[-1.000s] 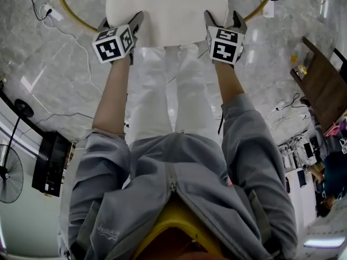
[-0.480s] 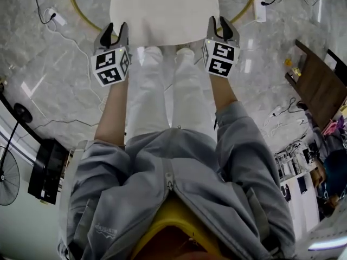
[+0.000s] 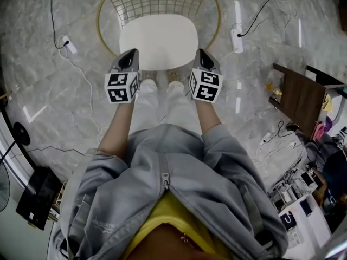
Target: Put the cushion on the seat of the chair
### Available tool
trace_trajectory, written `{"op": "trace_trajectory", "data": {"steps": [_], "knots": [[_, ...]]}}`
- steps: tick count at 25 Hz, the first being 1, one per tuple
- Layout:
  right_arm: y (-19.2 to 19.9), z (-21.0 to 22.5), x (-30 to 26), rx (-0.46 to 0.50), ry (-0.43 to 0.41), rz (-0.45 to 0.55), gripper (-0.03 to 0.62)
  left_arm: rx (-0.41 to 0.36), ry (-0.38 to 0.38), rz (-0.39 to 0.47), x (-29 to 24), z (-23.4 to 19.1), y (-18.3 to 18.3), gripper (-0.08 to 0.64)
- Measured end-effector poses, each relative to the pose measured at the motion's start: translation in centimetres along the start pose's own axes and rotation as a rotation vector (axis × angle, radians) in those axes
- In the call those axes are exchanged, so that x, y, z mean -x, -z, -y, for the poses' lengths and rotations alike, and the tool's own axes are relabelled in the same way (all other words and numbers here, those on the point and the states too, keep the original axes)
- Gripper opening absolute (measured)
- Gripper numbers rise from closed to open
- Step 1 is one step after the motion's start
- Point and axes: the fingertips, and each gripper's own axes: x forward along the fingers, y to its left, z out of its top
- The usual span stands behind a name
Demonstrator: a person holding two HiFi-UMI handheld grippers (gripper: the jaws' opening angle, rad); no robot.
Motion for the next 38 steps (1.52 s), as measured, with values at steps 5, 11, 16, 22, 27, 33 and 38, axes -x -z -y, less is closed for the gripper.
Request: {"op": "trace_trajectory", "data": {"steps": [5, 11, 16, 22, 27, 33, 38], "knots": [[-6.0, -0.9, 5.8, 0.044, -0.005, 0.122, -0.002, -0.059, 0.03, 0.103, 4.7, 3.4, -5.2, 0.006], [-11.8, -3.2, 11.8, 0.07, -0.059, 0.269, -0.001, -0.154, 0.05, 0.273, 10.4, 7.1, -11.7, 0.006], [-15.9, -5.0, 16.6, 0.077, -0.098, 0.41, -0.002, -0.211, 0.051, 0.449, 15.1, 9.5, -17.5, 0.006], [-21.6, -6.2, 21.5, 0.084, -0.125, 0.583, -0.001, -0.214, 0.03, 0.612, 19.9, 10.5, -22.7, 0.006], [-24.9, -7.4, 25.7, 0.12, -0.152, 0.713, -0.002, -0.223, 0.021, 0.708, 23.2, 11.8, -25.5, 0.006], [-26.5, -9.3, 27.6, 0.178, -0.19, 0.775, -0.002, -0.239, 0.02, 0.758, 24.9, 12.7, -26.8, 0.006], [-26.8, -9.3, 27.5, 0.181, -0.198, 0.783, -0.002, -0.244, 0.016, 0.761, 25.0, 12.7, -26.8, 0.006]]}}
